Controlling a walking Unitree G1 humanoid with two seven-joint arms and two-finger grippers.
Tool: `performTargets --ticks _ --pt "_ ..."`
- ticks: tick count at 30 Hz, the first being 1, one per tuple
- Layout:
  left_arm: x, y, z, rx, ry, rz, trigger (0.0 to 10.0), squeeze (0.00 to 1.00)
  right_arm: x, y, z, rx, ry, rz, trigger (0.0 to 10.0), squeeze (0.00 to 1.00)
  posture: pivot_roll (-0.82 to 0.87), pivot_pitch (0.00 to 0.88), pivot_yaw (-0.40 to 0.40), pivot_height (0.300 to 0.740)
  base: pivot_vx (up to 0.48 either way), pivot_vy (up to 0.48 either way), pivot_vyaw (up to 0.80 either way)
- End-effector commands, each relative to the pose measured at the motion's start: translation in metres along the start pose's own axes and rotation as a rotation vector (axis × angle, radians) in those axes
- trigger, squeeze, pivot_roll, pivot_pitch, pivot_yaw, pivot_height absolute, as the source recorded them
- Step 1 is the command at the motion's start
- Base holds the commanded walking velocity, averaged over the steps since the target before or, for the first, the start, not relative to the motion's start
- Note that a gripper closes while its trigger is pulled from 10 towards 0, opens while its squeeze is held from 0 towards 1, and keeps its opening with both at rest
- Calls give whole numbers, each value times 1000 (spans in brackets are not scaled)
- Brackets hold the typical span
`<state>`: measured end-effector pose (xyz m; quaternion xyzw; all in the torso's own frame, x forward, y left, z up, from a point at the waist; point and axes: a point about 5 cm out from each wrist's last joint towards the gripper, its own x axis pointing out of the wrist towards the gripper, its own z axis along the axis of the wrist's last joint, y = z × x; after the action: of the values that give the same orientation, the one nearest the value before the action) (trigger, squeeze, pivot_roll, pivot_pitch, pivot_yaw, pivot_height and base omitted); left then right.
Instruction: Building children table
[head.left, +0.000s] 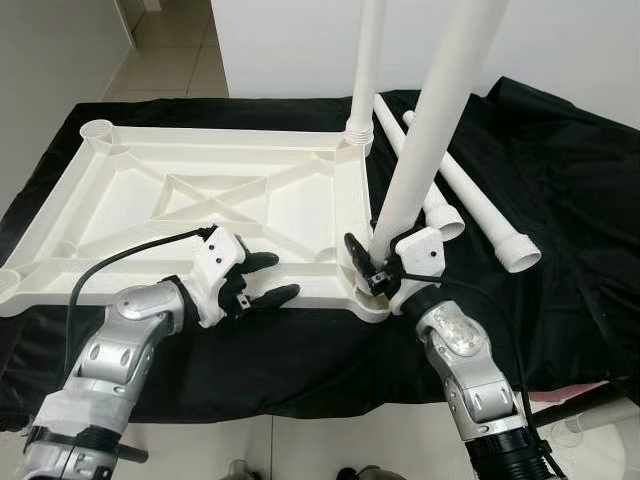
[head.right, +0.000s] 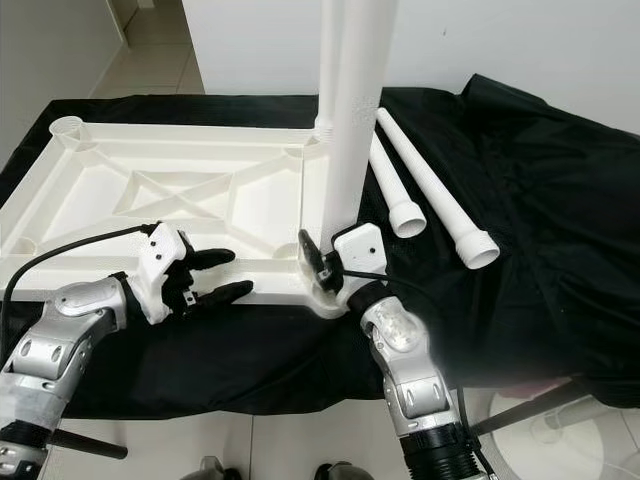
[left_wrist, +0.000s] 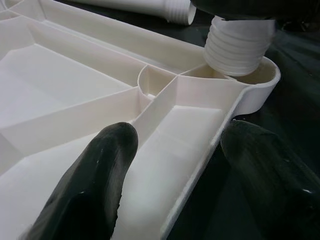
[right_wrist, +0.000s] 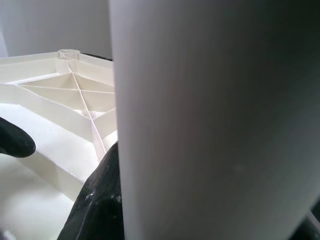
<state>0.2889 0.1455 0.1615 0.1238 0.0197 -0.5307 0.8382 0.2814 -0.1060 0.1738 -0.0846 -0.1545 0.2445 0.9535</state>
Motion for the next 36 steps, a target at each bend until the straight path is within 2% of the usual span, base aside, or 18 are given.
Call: performTargets --ticks 1,14,23,28,30,36 --pt "-1 -4 -2 -9 11 -1 10000 0 -4 6 -6 0 24 37 10000 0 -39 112 -16 740 0 0 0" --pt "-9 -5 -5 -11 51 26 10000 0 -18 17 -18 -73 87 156 10000 0 -39 121 -10 740 0 0 0" --pt "-10 -5 -3 -10 57 36 10000 0 -16 23 -21 -89 89 205 10000 0 -38 122 -2 740 0 0 0" --pt "-10 -5 -2 -8 59 38 10000 0 -13 21 -21 -81 90 202 10000 0 -37 123 -2 740 0 0 0" --pt "-9 -2 -1 3 63 42 10000 0 -10 17 -21 -32 94 164 10000 0 -31 123 -5 740 0 0 0" --pt "-10 -1 0 6 63 45 10000 0 -8 14 -21 10 103 136 10000 0 -31 122 -3 740 0 0 0"
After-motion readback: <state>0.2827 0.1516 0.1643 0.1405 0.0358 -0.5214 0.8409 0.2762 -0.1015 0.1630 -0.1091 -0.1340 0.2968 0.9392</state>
